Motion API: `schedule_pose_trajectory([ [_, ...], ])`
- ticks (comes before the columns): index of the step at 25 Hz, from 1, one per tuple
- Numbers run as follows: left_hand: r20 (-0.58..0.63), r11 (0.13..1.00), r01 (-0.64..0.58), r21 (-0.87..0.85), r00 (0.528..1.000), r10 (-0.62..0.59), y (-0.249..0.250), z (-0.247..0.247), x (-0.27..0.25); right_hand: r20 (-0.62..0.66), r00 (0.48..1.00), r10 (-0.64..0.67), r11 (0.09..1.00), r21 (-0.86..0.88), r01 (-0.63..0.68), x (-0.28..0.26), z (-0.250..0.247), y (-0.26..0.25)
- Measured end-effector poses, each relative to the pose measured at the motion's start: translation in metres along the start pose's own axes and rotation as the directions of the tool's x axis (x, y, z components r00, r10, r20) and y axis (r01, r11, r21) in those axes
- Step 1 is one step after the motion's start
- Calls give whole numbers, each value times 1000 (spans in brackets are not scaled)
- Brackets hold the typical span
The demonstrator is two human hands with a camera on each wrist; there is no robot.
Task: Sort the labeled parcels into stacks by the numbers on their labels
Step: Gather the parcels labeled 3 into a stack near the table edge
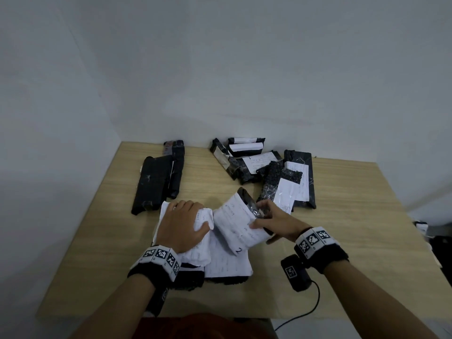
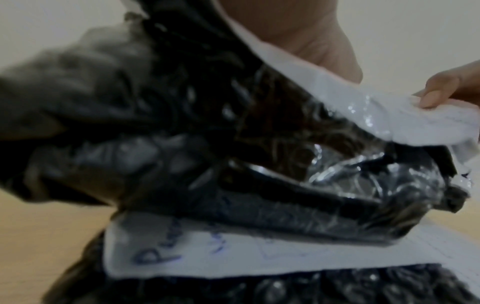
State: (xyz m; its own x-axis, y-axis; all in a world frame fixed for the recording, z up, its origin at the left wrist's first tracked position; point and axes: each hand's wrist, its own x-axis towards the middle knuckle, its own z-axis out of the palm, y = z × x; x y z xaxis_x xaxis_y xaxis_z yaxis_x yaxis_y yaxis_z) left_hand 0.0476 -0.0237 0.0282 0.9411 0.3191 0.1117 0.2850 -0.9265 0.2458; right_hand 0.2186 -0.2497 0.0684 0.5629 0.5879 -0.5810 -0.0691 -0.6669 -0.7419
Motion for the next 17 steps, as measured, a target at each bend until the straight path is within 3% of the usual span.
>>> schedule_pose_trajectory([
  [7,-4,1000,18,-13,1000,-18,-10,-4,-4,12,960,-280,956,-89,280,-3,-40,-51],
  [9,-9,1000,11,1,1000,-11,-12,-6,-1,136,955,-262,942,-179,284,-1,-36,-65],
  [11,-11,1000,14,2,1000,-14,-14,-6,0,322,927,-194,871,-379,314,10,-18,-72],
  [13,-9,1000,13,5,1000,-13,-15,-4,3,397,905,-152,797,-492,349,27,9,-70],
  [17,-15,1000,8,-1,1000,-8,-18,-4,14,202,935,-293,812,-464,355,50,40,-71],
])
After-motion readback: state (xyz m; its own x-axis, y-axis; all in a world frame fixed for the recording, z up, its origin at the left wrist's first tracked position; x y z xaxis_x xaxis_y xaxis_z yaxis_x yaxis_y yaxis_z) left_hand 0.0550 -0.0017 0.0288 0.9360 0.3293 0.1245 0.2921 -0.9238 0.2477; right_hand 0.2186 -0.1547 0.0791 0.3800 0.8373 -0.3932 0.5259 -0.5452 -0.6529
